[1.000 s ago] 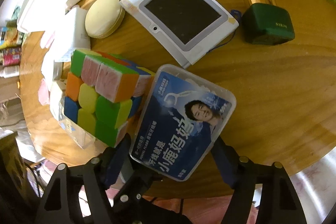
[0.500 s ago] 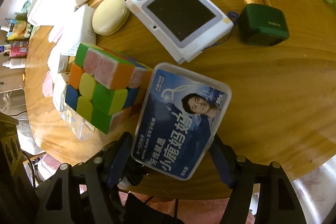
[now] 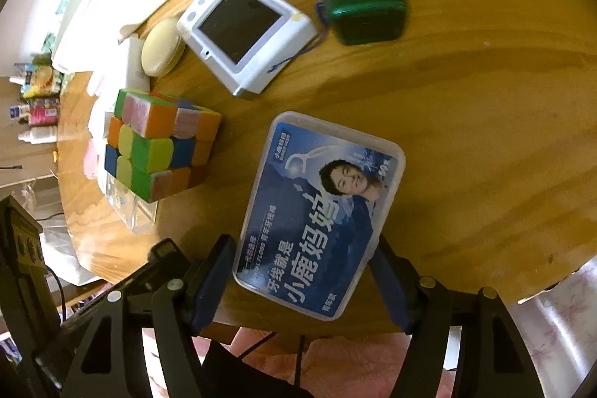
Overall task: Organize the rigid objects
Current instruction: 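Lift and carry the charger and box over the white bin with both tools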
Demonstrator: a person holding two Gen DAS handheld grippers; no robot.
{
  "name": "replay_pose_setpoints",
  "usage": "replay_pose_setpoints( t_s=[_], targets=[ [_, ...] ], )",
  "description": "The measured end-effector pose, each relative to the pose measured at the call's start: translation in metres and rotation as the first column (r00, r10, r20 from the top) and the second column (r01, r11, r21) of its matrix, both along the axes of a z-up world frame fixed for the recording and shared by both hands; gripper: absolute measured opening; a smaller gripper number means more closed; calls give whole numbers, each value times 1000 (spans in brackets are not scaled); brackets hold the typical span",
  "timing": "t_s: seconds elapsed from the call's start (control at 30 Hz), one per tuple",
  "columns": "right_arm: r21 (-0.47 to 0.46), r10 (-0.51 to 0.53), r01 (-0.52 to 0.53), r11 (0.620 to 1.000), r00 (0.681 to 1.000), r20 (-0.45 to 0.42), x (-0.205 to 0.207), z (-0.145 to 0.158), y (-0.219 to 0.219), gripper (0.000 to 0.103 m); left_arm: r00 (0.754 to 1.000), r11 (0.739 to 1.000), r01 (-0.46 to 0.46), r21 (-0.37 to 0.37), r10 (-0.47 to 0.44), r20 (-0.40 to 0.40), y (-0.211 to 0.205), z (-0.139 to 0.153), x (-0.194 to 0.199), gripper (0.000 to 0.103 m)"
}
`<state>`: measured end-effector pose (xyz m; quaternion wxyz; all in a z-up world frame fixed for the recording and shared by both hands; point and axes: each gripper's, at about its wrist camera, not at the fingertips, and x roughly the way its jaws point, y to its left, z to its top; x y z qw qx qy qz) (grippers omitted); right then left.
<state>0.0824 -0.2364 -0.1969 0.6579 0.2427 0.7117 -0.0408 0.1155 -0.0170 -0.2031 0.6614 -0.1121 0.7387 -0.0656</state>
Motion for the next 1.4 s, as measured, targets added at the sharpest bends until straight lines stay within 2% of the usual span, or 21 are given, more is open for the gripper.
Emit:
replay_pose_setpoints(
  t_s=[0.23, 0.37, 0.5, 0.6, 0.83, 1.13, 1.4],
  targets=[
    [-3, -26, 27, 1000, 995, 97, -14, 25, -24, 70, 997, 999, -11, 30, 8, 75, 17, 37, -4, 41],
    [-22, -21, 24, 999, 987, 160, -19, 51, -37, 69, 991, 998, -12, 54, 5, 137, 22, 58, 4, 41],
    [-38, -3, 11, 999, 979, 205, -7, 68, -38, 68, 981, 998, -12, 67, -1, 195, 30, 87, 11, 41],
    [-39, 12, -3, 999, 974, 227, 3, 81, -37, 68, 971, 997, -11, 81, -9, 240, 28, 109, 15, 41],
    [-49, 50, -36, 998, 947, 317, 22, 119, -31, 68, 937, 995, 11, 95, -44, 347, 8, 140, 46, 41],
    [-88, 94, -59, 994, 875, 476, 66, 165, -19, 68, 869, 997, 29, 71, -60, 491, 9, 181, 89, 41],
    [-175, 177, -83, 981, 759, 627, 109, 187, -7, 68, 792, 996, 70, 48, -85, 605, 4, 191, 127, 41]
  ],
)
